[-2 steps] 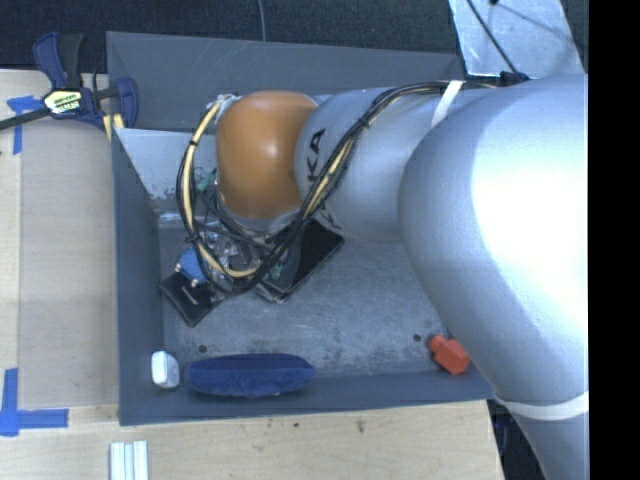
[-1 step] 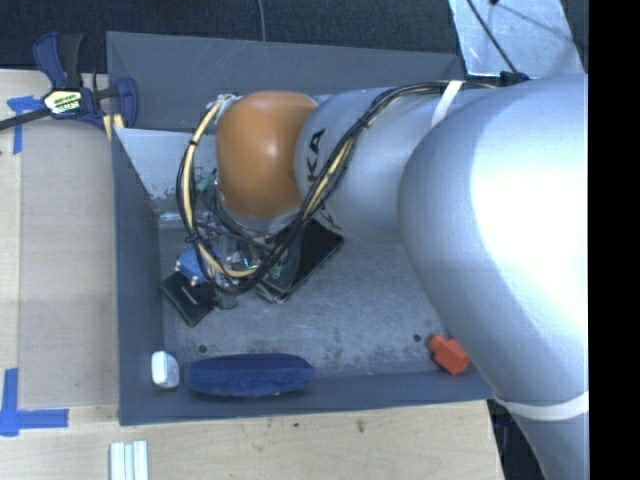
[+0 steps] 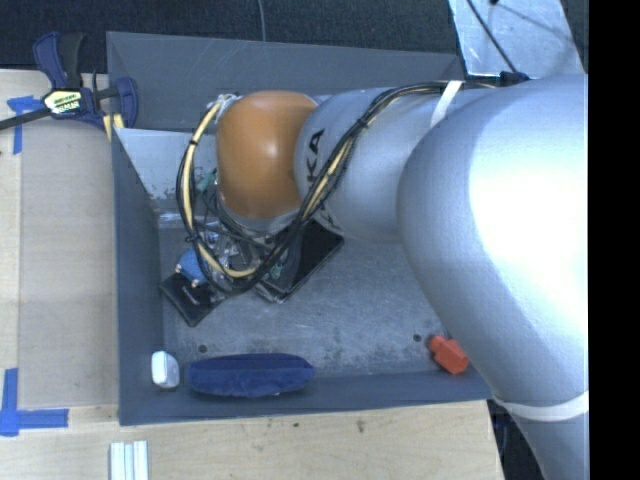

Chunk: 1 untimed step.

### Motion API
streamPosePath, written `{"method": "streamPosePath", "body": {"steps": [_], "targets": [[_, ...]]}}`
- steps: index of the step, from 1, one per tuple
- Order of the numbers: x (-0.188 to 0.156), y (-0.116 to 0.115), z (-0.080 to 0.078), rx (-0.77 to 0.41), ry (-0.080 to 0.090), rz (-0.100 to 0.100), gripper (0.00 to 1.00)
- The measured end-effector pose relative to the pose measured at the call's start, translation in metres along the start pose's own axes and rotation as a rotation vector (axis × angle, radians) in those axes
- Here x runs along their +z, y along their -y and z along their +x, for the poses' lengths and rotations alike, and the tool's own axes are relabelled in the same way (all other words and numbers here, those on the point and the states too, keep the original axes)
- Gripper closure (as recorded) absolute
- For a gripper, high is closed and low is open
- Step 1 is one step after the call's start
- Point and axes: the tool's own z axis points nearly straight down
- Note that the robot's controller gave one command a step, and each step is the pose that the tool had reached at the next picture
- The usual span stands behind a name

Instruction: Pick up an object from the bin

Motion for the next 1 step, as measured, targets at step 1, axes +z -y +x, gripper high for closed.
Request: {"method": "streamPosePath", "body": {"steps": [1], "targets": [[-0.1291,-0.0301,0.0191,0.016,0.008,-0.002,1.0]]}}
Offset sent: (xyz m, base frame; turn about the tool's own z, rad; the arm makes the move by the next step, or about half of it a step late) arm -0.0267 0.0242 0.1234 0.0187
